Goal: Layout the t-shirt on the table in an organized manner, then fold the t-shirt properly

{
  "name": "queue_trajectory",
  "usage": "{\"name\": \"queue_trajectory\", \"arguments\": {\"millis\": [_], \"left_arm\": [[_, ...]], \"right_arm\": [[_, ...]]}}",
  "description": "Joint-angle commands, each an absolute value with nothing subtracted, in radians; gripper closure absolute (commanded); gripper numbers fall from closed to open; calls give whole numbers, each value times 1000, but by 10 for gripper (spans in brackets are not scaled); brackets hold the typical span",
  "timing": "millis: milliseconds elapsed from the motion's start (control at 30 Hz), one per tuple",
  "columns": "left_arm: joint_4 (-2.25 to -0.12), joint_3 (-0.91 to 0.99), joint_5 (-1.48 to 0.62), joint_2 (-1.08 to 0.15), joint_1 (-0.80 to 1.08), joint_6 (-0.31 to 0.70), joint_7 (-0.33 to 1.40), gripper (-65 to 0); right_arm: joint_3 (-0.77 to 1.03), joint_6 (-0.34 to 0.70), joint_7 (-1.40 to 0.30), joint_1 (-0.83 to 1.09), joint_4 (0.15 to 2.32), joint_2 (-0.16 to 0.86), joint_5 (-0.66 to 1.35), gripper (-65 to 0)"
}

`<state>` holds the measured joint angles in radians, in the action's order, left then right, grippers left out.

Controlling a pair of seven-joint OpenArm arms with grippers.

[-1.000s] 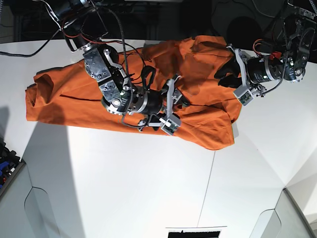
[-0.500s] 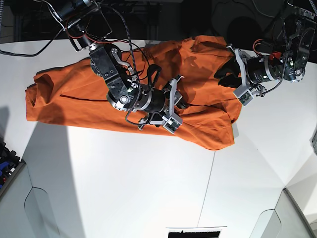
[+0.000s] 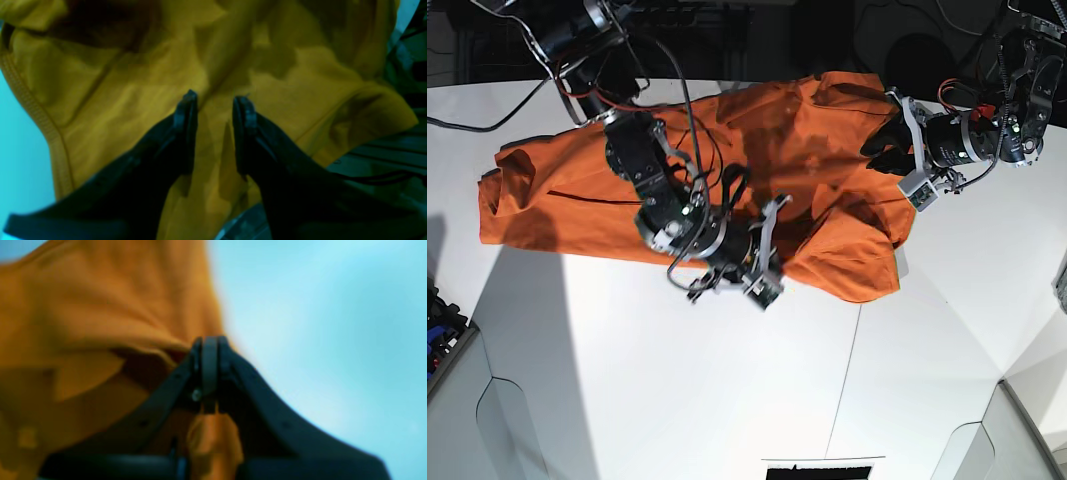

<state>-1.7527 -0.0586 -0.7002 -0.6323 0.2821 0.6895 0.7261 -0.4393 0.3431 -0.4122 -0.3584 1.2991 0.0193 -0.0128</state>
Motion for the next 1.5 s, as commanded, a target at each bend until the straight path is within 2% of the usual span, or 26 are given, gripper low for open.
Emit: {"name": "queue_trajectory", "arguments": {"millis": [0,467,567,700,767,1067,1233,1467], "left_arm": [[-1766,-50,-714,-649,272,698,720,-211],[-1766,-50,-714,-649,272,698,734,-211],[-1766,-50,-714,-649,272,698,734,-211],[-1766,-50,-712,-649,272,698,734,-211],[-1766,-50,-704,-649,271,698,733,-211],[-1766,-50,-664,-649,271,698,729,-211],[-1792,-50,-774,-649,271,698,738,-211],[-1983,-50,-805,-649,272,698,745,-211]], "right_arm": [[-419,336,-389,-397,1313,14,-8,0],[-134,333,-384,-532,1273,20,-72,0],[-59,292,-381,-588,1227,19,-26,0],[-4,288,-409,-606,1214,19,59,-312],[-1,288,-442,-599,1215,19,72,-391],[-1,287,-638,-510,1236,20,107,-396],[-1,287,-640,-388,1309,19,129,-396],[-1,287,-645,-201,1542,20,124,-396]]}}
